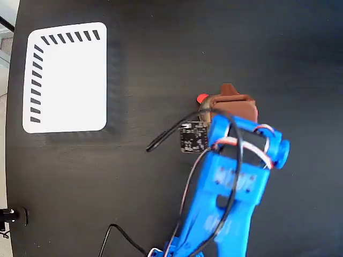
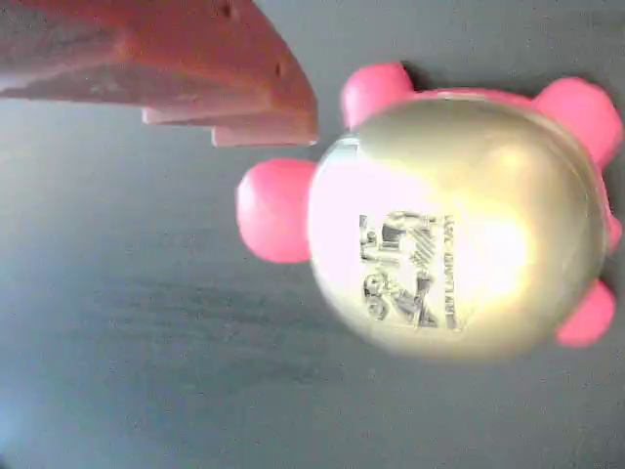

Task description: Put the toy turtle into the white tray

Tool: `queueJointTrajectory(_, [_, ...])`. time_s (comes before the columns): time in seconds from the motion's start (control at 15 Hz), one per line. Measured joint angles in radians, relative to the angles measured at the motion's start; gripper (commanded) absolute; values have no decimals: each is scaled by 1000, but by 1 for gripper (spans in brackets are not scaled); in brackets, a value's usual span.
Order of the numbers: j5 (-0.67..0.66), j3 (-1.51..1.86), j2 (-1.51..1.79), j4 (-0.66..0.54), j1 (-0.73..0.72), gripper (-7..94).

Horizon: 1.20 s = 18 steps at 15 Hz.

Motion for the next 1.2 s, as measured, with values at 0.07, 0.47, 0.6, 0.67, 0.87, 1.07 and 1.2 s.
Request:
queueJointTrajectory(0.07, [-11, -11, -29, 15, 5, 56])
queueJointTrajectory(0.47, [-15, -18, -164, -14, 11, 56])
queueJointTrajectory(0.6, [-15, -18, -201, -48, 26, 56])
queueJointTrajectory(0.67, [-15, -18, -218, -72, 29, 56])
queueJointTrajectory(0.87, [-15, 3, -252, -147, 35, 56])
queueJointTrajectory(1.07, [-15, 43, -270, -193, 40, 56])
queueJointTrajectory(1.2, [-15, 80, -278, -239, 41, 56])
